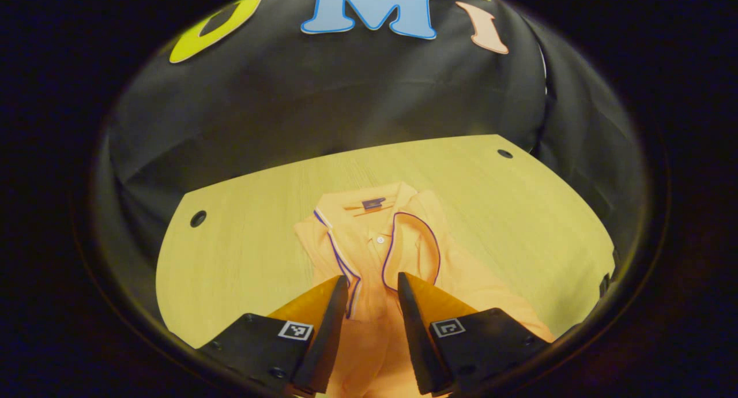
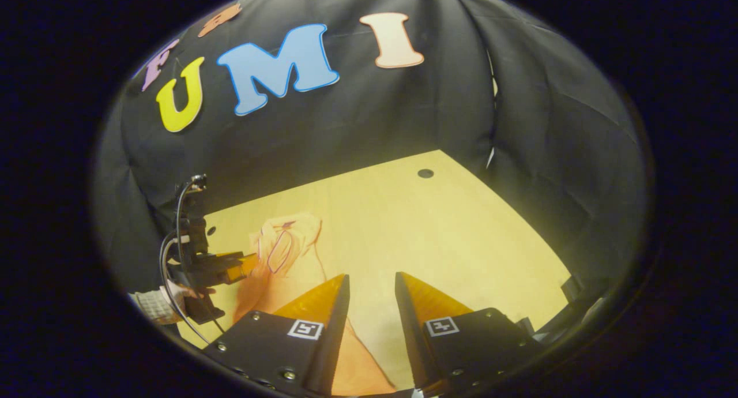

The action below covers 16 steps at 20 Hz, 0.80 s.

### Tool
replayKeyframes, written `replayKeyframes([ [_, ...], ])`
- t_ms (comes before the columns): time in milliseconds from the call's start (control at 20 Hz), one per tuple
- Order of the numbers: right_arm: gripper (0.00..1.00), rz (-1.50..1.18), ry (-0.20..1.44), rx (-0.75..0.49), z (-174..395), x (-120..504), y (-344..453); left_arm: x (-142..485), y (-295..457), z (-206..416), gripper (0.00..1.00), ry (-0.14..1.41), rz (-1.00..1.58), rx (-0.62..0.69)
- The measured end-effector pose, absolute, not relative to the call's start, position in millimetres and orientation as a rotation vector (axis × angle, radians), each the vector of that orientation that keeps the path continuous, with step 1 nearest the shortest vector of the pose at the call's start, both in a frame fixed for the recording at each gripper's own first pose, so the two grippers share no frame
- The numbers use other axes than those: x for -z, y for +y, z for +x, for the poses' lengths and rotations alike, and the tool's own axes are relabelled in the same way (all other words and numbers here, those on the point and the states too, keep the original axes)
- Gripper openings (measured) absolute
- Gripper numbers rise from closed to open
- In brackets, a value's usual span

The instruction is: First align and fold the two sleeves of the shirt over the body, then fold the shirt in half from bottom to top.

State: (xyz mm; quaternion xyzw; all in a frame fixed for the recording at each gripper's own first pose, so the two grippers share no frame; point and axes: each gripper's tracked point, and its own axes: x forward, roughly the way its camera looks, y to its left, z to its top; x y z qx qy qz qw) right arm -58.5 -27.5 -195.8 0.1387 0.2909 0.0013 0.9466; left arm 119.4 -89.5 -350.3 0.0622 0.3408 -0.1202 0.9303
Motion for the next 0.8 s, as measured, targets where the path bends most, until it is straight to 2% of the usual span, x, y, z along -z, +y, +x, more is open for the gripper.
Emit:
replayKeyframes([
  [50, 0.5, 0.279, 0.607, -0.028, -59.8, 199.8, -20.2, 343.8, -88.0, 110.4, 0.56, 0.691, 0.123, 0.249],
  [100, 0.5, 0.271, 0.624, -0.053, -61.6, 206.5, -13.2, 336.6, -85.5, 99.7, 0.64, 0.687, 0.117, 0.251],
  [200, 0.53, 0.251, 0.655, -0.111, -65.5, 217.1, 1.8, 325.1, -79.0, 78.2, 0.63, 0.68, 0.101, 0.251],
  [450, 0.57, 0.218, 0.746, -0.237, -79.8, 245.4, 34.6, 323.3, -49.2, 15.1, 0.91, 0.701, 0.107, 0.204],
  [500, 0.65, 0.215, 0.77, -0.258, -83.4, 253.4, 40.9, 324.8, -44.4, 3.2, 0.96, 0.713, 0.102, 0.193],
  [550, 0.62, 0.213, 0.796, -0.277, -86.8, 259.1, 45.0, 326.5, -40.8, -9.1, 0.96, 0.727, 0.091, 0.186],
  [600, 0.76, 0.207, 0.824, -0.293, -90.7, 265.9, 49.2, 328.6, -36.4, -20.8, 0.96, 0.744, 0.083, 0.177],
  [650, 0.76, 0.205, 0.856, -0.316, -95.7, 272.1, 53.8, 333.4, -31.5, -31.1, 0.96, 0.759, 0.079, 0.168],
  [700, 0.81, 0.199, 0.89, -0.327, -99.0, 279.3, 56.5, 338.4, -25.8, -40.7, 0.97, 0.77, 0.082, 0.156],
  [800, 0.84, 0.186, 0.944, -0.349, -110.7, 290.9, 60.8, 347.0, -15.7, -57.8, 0.96, 0.79, 0.091, 0.131],
])
